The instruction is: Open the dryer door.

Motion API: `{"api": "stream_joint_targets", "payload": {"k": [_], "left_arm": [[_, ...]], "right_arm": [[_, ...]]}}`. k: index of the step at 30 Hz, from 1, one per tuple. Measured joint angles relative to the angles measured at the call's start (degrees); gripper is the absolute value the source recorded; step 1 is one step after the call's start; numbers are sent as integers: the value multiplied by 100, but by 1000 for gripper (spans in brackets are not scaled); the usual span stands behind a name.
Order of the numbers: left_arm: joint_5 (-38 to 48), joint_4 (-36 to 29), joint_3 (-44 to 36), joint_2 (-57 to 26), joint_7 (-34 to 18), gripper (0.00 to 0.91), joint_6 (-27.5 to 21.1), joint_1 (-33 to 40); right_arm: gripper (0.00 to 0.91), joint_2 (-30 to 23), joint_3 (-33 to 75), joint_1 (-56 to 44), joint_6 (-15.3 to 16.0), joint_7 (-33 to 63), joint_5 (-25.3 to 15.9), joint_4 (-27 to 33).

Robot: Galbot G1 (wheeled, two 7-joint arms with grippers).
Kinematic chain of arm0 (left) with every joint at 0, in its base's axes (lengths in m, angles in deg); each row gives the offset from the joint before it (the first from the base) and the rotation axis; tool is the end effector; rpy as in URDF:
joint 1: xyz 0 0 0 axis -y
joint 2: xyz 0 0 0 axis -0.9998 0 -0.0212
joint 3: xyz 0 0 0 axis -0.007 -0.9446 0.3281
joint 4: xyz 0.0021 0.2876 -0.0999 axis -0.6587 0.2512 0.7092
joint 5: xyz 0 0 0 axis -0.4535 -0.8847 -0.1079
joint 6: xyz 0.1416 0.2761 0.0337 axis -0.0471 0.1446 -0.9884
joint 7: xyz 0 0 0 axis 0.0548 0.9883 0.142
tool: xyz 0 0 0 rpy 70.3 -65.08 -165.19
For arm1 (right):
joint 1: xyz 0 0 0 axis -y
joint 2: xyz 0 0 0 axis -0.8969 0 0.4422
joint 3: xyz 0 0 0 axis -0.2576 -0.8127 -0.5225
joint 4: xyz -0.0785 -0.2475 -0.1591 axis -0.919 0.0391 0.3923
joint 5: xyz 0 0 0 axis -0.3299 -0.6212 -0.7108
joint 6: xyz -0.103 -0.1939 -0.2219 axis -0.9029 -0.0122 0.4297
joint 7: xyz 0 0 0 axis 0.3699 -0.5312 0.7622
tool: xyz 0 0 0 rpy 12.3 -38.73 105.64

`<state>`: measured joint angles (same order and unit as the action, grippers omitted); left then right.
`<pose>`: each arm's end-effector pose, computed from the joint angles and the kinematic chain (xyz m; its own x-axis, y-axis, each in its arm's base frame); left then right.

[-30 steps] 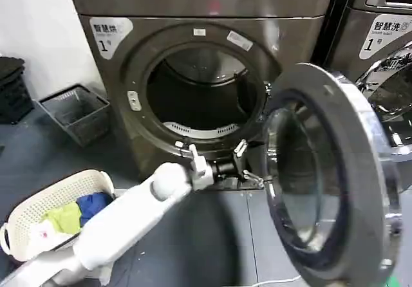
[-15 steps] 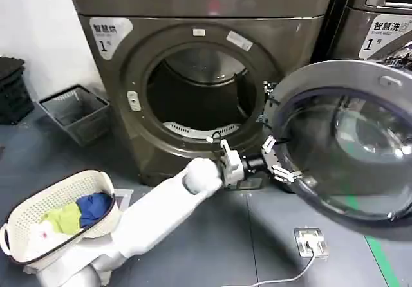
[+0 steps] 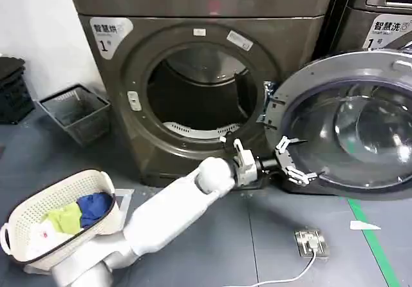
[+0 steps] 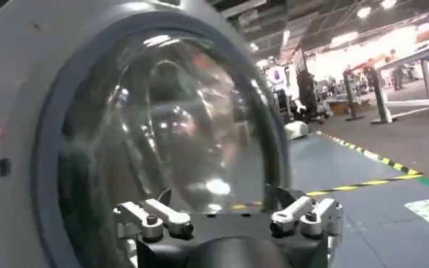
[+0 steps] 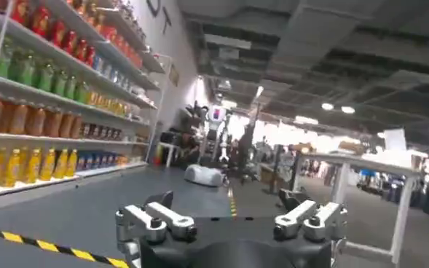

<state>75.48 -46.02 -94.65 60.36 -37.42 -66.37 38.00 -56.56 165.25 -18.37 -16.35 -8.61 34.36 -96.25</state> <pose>0.3824 -0.1852 -0.1849 -0.2349 0.9712 -0.0401 0.9375 0.2373 0.2544 -0.0995 -0.2764 -0.1787 -0.0539 0.9895 -0.1341 0.9812 0.0276 -0.1909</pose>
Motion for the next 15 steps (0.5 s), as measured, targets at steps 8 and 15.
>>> {"api": "stream_joint_targets", "payload": {"k": [8,15], "left_arm": [[11,51,-52,87,2,907,0,54],[64,-144,-34,-16,-129,907,-169,-40]], "right_arm": [[907,0,79,16,3,-6,69,40],[907,0,30,28,20,-13,69,-15]]}}
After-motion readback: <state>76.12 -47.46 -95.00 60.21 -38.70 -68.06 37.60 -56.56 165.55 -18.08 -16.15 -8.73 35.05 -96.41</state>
